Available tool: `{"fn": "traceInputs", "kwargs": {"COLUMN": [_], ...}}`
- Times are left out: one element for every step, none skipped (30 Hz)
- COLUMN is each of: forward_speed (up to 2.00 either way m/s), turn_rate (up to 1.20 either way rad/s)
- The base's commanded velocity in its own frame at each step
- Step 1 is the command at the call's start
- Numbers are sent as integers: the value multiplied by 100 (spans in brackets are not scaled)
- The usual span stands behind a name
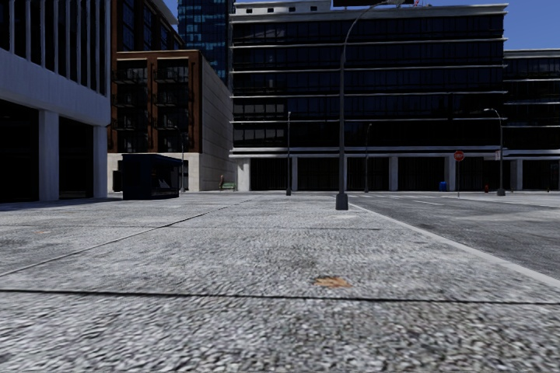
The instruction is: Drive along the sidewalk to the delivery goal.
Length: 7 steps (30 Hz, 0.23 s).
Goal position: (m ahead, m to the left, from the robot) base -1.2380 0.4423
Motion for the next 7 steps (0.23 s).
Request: {"fn": "traceInputs", "kwargs": {"forward_speed": [0, 0, 0, 0, 0, 0, 0], "turn_rate": [0, 0, 0, 0, 0, 0, 0]}}
